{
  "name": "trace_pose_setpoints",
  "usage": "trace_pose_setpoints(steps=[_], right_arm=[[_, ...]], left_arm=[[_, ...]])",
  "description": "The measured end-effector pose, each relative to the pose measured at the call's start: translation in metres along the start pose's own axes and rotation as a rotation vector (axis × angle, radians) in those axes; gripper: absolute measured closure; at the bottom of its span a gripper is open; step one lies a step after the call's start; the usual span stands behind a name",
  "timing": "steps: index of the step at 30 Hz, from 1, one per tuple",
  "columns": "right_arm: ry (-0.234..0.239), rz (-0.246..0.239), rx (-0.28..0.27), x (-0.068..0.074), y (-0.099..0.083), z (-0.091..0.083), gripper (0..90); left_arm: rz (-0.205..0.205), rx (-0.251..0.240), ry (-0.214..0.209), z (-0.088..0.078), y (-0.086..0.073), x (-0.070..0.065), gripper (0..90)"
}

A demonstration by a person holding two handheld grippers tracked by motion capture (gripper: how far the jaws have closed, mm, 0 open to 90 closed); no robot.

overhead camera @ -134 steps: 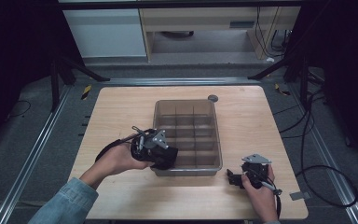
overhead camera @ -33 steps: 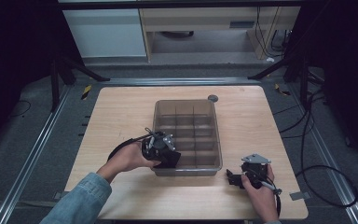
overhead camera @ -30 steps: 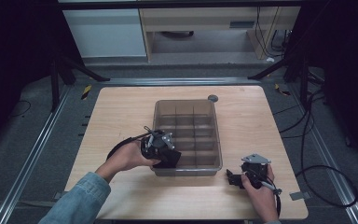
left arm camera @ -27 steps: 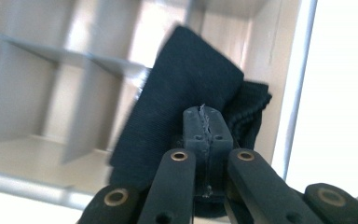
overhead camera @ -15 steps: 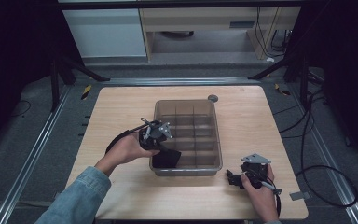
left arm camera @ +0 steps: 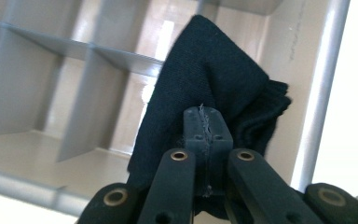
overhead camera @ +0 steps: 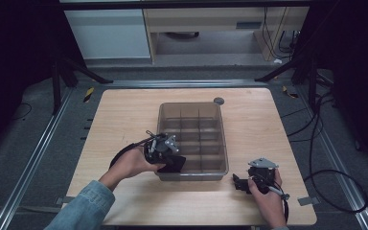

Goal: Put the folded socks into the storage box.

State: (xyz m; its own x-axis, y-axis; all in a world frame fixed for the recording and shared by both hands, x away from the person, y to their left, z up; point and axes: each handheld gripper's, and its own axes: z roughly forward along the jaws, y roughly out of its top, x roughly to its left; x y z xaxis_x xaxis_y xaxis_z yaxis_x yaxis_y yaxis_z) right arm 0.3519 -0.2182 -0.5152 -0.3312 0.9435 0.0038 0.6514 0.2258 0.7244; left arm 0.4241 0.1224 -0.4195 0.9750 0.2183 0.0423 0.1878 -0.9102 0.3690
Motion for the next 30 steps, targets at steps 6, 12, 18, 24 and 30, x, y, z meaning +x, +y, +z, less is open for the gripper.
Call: trace_pose_setpoints(steps=[6, 12, 18, 24, 30], right_arm=[[0.001, 0.0, 0.001, 0.0, 0.0, 0.0, 0.4], [-0.003, -0.007, -0.002, 0.0, 0.0, 0.0, 0.4], [0.0, -0.003, 0.0, 0.0, 0.0, 0.0, 0.4], [0.001, 0.0, 0.001, 0.0, 0.0, 0.0, 0.4], [-0.001, -0.004, -0.001, 0.0, 0.0, 0.0, 0.4]], left_arm=[[0.029, 0.071, -0.014, 0.021, -0.003, -0.01, 90.0], [-0.001, 0.031, -0.037, 0.017, -0.004, -0.005, 90.0], [-0.012, -0.015, -0.022, 0.001, -0.004, -0.003, 90.0], [0.012, -0.06, 0.026, -0.02, 0.009, -0.003, 90.0], [0.021, -0.03, 0.063, -0.018, 0.019, 0.008, 90.0]])
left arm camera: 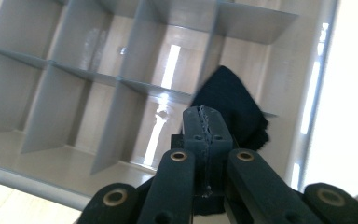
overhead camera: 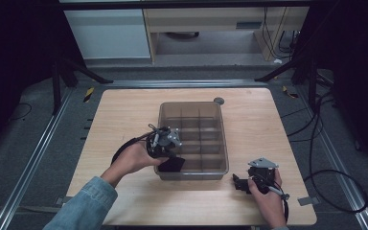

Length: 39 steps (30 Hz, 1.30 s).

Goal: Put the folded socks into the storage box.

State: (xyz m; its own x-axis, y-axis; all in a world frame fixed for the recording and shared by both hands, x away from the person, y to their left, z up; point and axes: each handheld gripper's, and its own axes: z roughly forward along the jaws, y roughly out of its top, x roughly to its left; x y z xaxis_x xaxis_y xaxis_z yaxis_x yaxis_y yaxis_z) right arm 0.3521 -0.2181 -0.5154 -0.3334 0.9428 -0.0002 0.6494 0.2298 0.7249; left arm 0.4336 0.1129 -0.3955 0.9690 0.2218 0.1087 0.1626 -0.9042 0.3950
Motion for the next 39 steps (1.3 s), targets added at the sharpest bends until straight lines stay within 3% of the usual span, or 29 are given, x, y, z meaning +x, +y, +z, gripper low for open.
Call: trace_pose_setpoints(steps=[7, 12, 15, 21, 30, 39], right_arm=[[0.0, -0.004, -0.001, 0.0, 0.0, 0.0, 0.4], [0.0, -0.004, -0.001, 0.0, 0.0, 0.0, 0.4], [0.0, -0.004, -0.001, 0.0, 0.0, 0.0, 0.4], [0.0, -0.004, -0.001, 0.0, 0.0, 0.0, 0.3], [0.001, -0.005, -0.001, 0.0, 0.0, 0.0, 0.4], [0.0, -0.005, -0.001, 0.0, 0.0, 0.0, 0.4]], left_arm=[[-0.018, 0.008, 0.021, 0.005, -0.007, 0.009, 89.4], [-0.01, -0.003, 0.011, 0.002, -0.007, 0.004, 89.3], [0.01, 0.02, 0.006, 0.005, -0.006, -0.002, 89.2], [0.013, 0.033, 0.026, 0.008, -0.006, -0.006, 89.7], [0.024, 0.017, 0.02, 0.004, -0.008, -0.012, 89.7], [0.026, 0.064, 0.032, 0.019, -0.011, -0.021, 90.0]])
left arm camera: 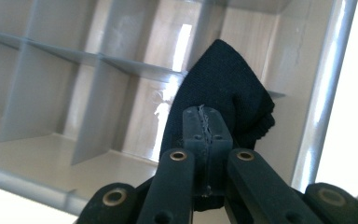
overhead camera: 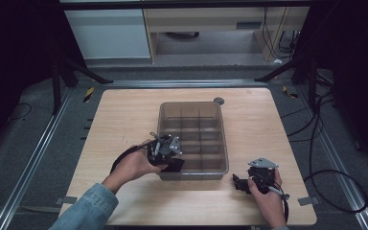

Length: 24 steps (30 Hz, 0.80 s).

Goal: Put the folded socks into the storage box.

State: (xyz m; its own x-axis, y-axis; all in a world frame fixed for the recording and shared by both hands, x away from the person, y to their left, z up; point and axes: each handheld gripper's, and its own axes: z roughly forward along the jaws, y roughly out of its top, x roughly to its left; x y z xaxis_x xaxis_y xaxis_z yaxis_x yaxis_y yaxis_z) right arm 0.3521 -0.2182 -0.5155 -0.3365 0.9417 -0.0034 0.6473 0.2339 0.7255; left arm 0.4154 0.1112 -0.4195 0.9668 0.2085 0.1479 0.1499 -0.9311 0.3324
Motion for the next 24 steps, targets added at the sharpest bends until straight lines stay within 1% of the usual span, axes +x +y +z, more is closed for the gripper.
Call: trace_pose_setpoints(steps=[2, 5, 7, 9, 11, 13, 16, 18, 21, 22, 23, 24], right_arm=[[0.0, 0.0, 0.0, 0.0, 0.0, 0.0, 0.4], [0.0, 0.0, 0.0, 0.0, 0.0, 0.0, 0.4], [0.0, -0.001, 0.0, 0.0, 0.0, 0.0, 0.4], [0.0, -0.001, 0.0, 0.0, 0.0, 0.0, 0.4], [0.0, -0.002, -0.001, 0.0, 0.0, 0.0, 0.4], [-0.002, -0.003, 0.0, 0.0, 0.0, 0.0, 0.4], [0.0, -0.002, -0.001, 0.0, 0.0, 0.0, 0.5], [0.0, -0.002, -0.001, 0.0, 0.0, 0.0, 0.4], [0.0, -0.002, -0.001, 0.0, 0.0, 0.0, 0.4], [0.0, -0.001, -0.001, 0.0, 0.0, 0.0, 0.4], [0.0, -0.001, -0.001, 0.0, 0.0, 0.0, 0.4], [-0.001, -0.001, -0.001, 0.0, 0.0, 0.0, 0.4]], left_arm=[[-0.002, 0.005, -0.004, 0.004, -0.001, -0.001, 90.0], [-0.017, -0.002, -0.019, 0.005, -0.002, 0.001, 90.0], [-0.02, 0.004, -0.029, 0.006, -0.003, 0.002, 90.0], [-0.015, 0.02, -0.025, 0.01, -0.002, 0.001, 90.0], [-0.001, 0.036, -0.016, 0.012, 0.0, 0.0, 90.0], [-0.005, 0.041, -0.018, 0.012, 0.001, 0.0, 90.0], [-0.022, 0.037, -0.027, 0.013, 0.0, 0.001, 90.0], [-0.011, 0.038, -0.024, 0.013, 0.0, 0.001, 90.0], [-0.034, 0.011, -0.046, 0.009, -0.003, 0.004, 90.0], [-0.044, -0.011, -0.056, 0.005, -0.004, 0.006, 90.0], [-0.044, -0.011, -0.056, 0.005, -0.004, 0.006, 90.0], [-0.057, -0.034, -0.06, 0.0, -0.005, 0.008, 90.0]])
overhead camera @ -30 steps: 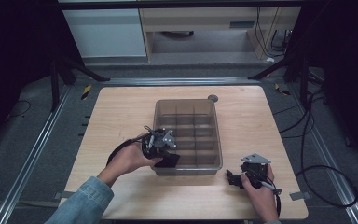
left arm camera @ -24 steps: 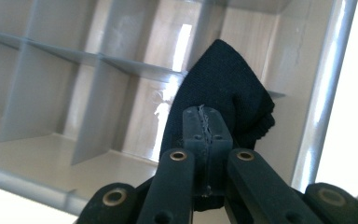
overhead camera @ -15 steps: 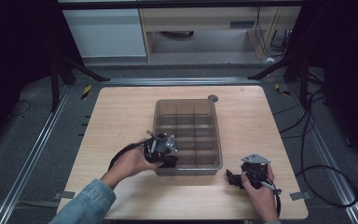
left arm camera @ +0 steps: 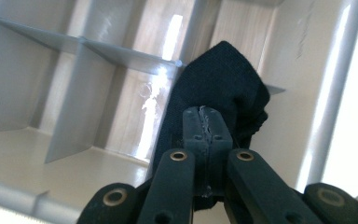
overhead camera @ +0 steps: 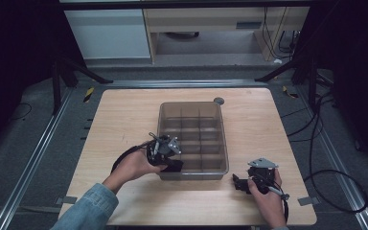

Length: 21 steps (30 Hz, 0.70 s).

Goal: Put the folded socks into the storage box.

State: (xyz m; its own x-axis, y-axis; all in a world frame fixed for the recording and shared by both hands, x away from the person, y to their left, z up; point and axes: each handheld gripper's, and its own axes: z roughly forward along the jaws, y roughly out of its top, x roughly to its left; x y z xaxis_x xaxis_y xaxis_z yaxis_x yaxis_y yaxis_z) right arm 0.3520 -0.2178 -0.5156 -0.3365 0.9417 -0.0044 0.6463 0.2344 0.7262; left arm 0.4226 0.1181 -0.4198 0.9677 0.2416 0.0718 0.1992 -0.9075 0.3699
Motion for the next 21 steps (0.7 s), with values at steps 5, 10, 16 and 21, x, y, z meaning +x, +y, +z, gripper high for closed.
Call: trace_pose_setpoints(steps=[5, 10, 16, 21], right_arm=[[0.001, -0.001, 0.0, 0.0, 0.0, 0.0, 0.4], [0.001, 0.0, 0.0, 0.0, 0.0, 0.0, 0.4], [0.001, -0.001, 0.0, 0.0, 0.0, 0.0, 0.4], [0.001, -0.001, 0.0, 0.0, 0.0, 0.0, 0.4]], left_arm=[[0.0, -0.082, -0.021, -0.017, 0.008, -0.004, 89.9], [0.033, -0.04, -0.008, -0.005, 0.016, -0.01, 89.6], [0.008, -0.031, -0.021, 0.003, 0.011, -0.004, 89.8], [-0.001, -0.015, -0.011, 0.004, 0.008, -0.003, 89.9]])
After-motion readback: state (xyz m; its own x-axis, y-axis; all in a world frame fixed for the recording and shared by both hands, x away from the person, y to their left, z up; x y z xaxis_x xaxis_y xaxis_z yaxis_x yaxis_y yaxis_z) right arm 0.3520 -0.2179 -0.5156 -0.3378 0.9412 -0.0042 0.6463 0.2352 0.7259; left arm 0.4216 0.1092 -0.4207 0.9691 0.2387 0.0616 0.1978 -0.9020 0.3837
